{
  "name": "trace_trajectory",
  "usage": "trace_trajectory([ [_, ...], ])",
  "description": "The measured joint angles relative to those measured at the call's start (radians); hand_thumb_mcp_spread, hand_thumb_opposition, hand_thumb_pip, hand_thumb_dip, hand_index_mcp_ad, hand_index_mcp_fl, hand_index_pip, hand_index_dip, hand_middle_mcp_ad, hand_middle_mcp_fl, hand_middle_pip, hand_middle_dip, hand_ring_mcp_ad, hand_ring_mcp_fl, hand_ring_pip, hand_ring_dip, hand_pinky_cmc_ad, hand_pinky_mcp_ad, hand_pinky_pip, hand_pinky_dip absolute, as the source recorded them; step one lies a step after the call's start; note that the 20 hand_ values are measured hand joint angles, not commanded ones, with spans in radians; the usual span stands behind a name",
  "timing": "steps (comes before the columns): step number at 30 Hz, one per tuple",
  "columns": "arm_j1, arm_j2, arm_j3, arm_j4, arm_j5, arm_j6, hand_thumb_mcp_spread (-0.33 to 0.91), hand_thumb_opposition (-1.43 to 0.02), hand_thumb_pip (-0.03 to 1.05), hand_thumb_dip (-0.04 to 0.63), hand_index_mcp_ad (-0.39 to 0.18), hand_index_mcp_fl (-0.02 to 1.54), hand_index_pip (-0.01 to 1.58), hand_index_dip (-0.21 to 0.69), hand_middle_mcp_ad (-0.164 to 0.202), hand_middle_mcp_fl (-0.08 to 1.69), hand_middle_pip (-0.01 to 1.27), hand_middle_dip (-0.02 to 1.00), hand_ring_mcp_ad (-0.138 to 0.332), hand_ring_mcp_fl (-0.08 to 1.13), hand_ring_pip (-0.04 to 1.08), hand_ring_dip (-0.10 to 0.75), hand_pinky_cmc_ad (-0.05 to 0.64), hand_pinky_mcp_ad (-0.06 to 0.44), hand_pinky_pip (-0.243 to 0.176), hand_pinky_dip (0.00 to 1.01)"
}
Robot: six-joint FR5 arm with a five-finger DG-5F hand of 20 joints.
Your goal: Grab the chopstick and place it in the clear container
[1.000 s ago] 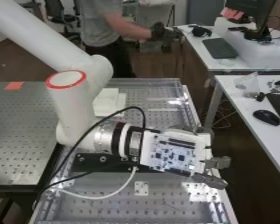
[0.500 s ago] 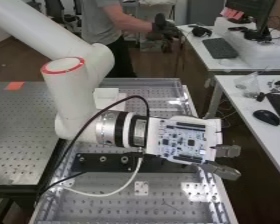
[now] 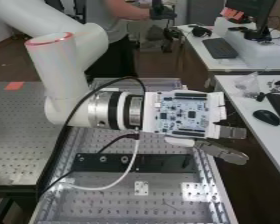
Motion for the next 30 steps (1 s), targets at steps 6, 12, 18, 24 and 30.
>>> trace_trajectory([
  [6, 0.018, 0.047, -0.035, 0.017, 0.004, -0.029, 0.74, -1.04, 0.39, 0.346, -0.133, 1.12, 0.57, 0.443, -0.145, 1.31, 0.19, 0.8, 0.051, 0.52, 0.11, 0.468, 0.412, 0.328, -0.012, 0.15],
  [12, 0.041, 0.088, -0.077, 0.047, 0.003, -0.056, 0.74, -1.04, 0.39, 0.346, -0.133, 1.13, 0.55, 0.447, -0.145, 1.31, 0.18, 0.8, 0.051, 0.52, 0.11, 0.468, 0.412, 0.328, -0.012, 0.15],
  [18, 0.073, 0.129, -0.125, 0.081, 0.001, -0.075, 0.74, -1.04, 0.39, 0.346, -0.133, 1.13, 0.55, 0.449, -0.145, 1.31, 0.18, 0.8, 0.051, 0.52, 0.11, 0.468, 0.412, 0.328, -0.012, 0.15],
  [24, 0.108, 0.161, -0.162, 0.091, 0.028, -0.101, 0.74, -1.04, 0.39, 0.346, -0.133, 1.13, 0.55, 0.449, -0.145, 1.31, 0.18, 0.8, 0.051, 0.52, 0.12, 0.468, 0.412, 0.328, -0.012, 0.15],
  [30, 0.148, 0.192, -0.198, 0.103, 0.049, -0.156, 0.74, -1.04, 0.39, 0.346, -0.133, 1.13, 0.55, 0.449, -0.145, 1.31, 0.18, 0.8, 0.051, 0.52, 0.11, 0.468, 0.412, 0.328, -0.012, 0.15],
])
